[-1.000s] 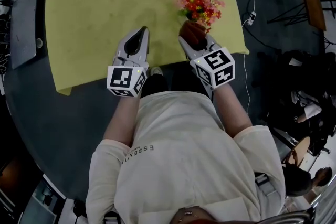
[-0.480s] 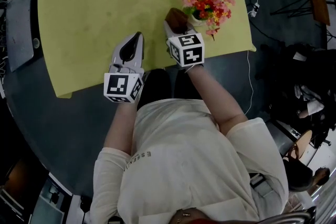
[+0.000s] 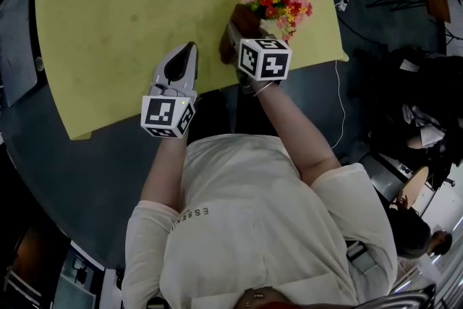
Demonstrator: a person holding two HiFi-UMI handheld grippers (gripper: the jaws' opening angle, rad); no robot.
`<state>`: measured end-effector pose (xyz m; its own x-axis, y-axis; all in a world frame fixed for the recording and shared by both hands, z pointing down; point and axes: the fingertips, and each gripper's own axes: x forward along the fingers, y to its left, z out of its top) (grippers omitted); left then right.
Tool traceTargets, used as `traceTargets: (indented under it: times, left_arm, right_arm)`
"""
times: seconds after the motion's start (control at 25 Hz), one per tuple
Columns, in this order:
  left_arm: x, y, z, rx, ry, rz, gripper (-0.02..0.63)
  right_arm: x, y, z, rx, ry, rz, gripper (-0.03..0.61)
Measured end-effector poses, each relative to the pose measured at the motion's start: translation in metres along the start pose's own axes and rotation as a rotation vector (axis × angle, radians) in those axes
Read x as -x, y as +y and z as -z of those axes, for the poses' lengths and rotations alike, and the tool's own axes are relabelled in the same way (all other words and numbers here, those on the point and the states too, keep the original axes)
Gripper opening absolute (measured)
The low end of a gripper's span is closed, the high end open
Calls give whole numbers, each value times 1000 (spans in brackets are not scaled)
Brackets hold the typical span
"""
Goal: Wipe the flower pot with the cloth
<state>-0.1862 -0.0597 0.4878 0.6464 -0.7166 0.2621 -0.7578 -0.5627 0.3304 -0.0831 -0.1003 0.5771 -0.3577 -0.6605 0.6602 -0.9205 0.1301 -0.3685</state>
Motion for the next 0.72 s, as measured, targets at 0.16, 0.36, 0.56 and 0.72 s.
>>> traceTargets:
  times: [0.16,0.36,0.56,0.72]
  left_arm:
    - [-10,-18,-1,-42,-1,49,17]
    - [-22,-30,0,-41,6,90,17]
    - [-33,-42,6,-61,7,148,17]
    - [-47,-55,16,-103,26,239,16]
  right_arm:
    - [19,-19,17,-35,10,27,46]
    - [41,-48,31,-76,14,73,46]
    - [66,-70,42,-92,28,102,46]
    - [91,-87,50,-55,19,140,46]
